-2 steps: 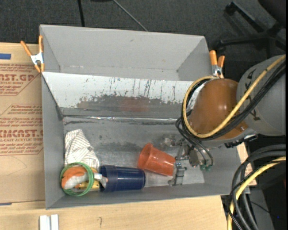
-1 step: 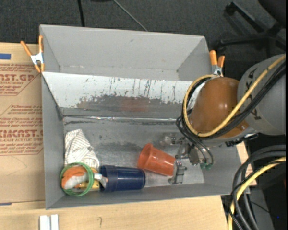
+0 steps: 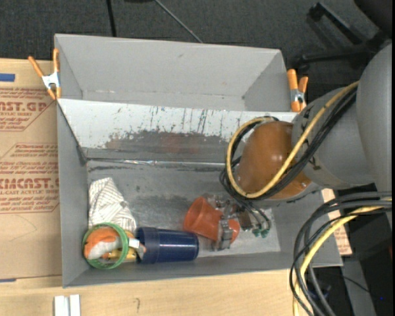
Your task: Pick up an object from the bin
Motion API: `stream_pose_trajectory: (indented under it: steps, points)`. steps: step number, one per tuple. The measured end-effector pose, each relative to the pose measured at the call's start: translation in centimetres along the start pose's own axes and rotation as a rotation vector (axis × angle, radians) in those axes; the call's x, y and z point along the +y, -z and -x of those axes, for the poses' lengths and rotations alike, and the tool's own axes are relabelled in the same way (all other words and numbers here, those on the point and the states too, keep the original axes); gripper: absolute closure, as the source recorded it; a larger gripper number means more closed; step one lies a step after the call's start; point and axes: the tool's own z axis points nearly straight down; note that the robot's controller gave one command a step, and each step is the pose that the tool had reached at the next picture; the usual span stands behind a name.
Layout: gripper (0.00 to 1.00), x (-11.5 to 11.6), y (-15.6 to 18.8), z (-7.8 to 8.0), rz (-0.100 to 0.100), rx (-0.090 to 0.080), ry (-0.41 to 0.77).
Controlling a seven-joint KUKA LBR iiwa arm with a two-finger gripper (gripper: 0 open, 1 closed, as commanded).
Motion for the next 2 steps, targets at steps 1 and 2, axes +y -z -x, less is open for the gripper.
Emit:
stream_pose_trajectory:
  steps: [1, 2]
  points:
    - [1.00, 0.0, 0.0, 0.0, 0.000, 0.000, 0.000]
    - [1.00, -1.4, 18.8, 1.5, -0.001, 0.003, 0.032]
